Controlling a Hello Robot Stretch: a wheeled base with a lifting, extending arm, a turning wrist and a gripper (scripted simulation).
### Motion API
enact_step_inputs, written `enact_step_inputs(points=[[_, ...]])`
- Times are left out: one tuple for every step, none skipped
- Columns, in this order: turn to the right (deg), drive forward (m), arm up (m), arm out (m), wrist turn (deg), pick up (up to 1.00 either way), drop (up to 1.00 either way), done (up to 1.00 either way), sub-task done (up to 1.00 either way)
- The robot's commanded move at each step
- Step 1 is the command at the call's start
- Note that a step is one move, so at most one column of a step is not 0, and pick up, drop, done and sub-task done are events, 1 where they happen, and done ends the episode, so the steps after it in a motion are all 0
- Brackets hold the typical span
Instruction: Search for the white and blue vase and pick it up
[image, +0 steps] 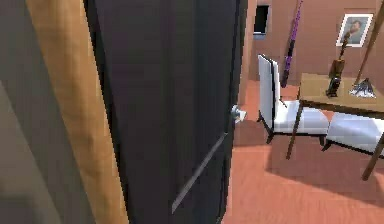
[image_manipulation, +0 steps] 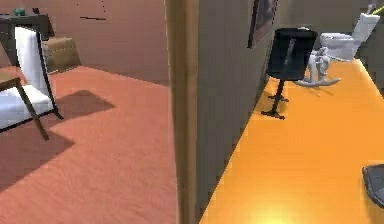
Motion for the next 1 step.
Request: enact_step_inputs(points=[[45.0,0.00,0.00,0.00,0.0,0.00,0.00,0.00,0.00]])
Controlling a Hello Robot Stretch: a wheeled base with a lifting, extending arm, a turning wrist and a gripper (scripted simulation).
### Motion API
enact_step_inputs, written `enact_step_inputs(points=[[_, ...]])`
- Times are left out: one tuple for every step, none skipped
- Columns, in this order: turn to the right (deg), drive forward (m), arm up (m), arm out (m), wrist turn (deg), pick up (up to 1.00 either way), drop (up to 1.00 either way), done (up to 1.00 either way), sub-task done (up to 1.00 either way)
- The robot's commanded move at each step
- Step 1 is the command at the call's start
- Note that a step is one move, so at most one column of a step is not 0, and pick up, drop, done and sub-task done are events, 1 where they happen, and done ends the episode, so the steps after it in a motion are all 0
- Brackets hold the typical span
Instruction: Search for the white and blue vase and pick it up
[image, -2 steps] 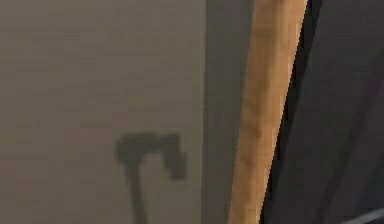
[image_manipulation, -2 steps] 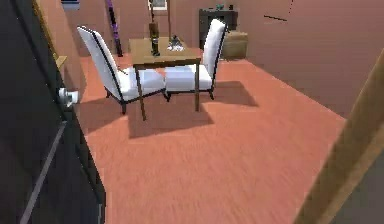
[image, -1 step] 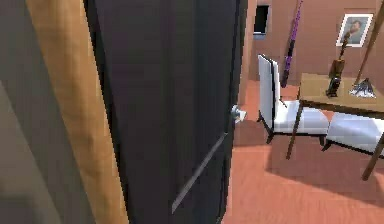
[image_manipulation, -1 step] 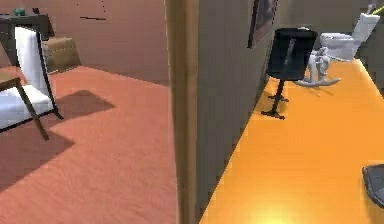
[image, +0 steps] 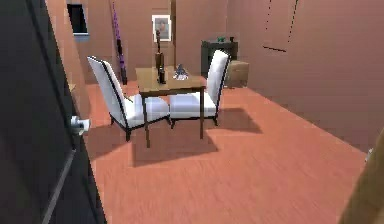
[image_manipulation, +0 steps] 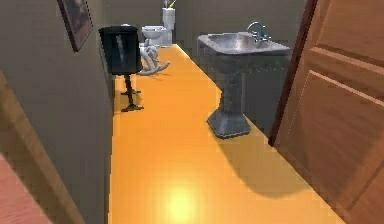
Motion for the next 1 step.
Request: enact_step_inputs(points=[[27.0,0.00,0.00,0.00,0.0,0.00,0.00,0.00,0.00]])
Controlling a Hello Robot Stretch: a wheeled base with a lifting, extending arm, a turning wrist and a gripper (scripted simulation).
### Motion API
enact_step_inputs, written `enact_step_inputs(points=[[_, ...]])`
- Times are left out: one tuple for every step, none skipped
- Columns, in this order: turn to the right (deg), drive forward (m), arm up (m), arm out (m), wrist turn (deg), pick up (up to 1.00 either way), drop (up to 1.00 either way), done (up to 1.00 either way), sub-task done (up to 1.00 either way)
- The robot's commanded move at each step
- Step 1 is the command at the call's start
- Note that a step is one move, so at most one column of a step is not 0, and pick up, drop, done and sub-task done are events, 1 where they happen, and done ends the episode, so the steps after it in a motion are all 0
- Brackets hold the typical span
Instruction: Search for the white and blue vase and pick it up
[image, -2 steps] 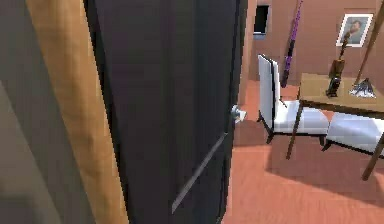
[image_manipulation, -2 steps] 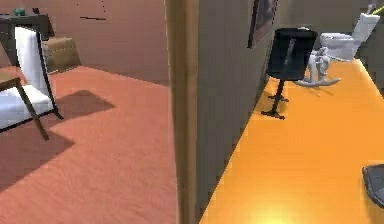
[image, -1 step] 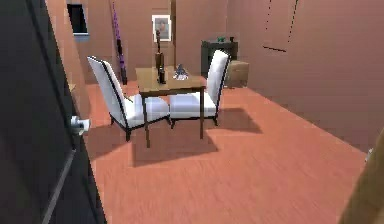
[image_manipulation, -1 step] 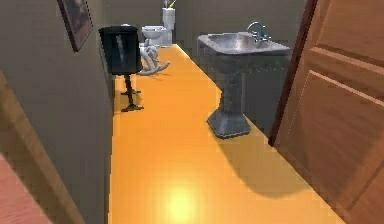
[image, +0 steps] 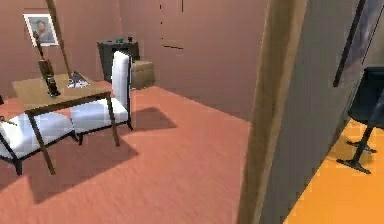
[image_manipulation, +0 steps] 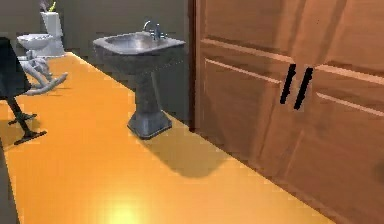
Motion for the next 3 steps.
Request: enact_step_inputs(points=[[0.0,0.20,0.00,0.00,0.0,0.00,0.00,0.00,0.00],[-33.0,0.00,0.00,0.00,0.0,0.00,0.00,0.00,0.00],[0.0,1.00,0.00,0.00,0.0,0.00,0.00,0.00,0.00]])
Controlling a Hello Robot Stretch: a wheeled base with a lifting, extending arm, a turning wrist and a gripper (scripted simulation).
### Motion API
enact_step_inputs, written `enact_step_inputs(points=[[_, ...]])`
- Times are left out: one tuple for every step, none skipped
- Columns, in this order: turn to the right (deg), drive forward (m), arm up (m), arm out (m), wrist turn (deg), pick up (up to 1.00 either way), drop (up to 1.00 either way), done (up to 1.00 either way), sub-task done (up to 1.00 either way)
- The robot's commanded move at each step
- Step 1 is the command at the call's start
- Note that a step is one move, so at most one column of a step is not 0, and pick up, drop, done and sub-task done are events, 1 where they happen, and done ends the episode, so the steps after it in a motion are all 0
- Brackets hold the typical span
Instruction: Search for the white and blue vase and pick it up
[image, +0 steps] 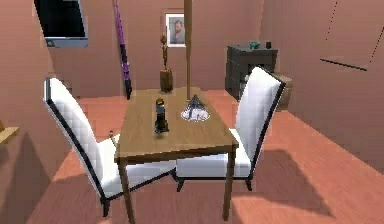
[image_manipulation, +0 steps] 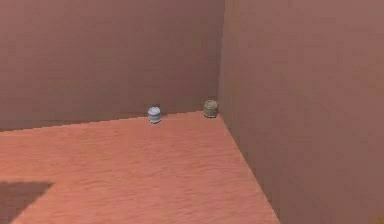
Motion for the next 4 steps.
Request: enact_step_inputs(points=[[0.0,0.55,0.00,0.00,0.0,0.00,0.00,0.00,0.00],[-45.0,0.00,0.00,0.00,0.0,0.00,0.00,0.00,0.00],[-39.0,0.00,0.00,0.00,0.0,0.00,0.00,0.00,0.00],[0.0,0.00,0.50,0.00,0.0,0.00,0.00,0.00,0.00]])
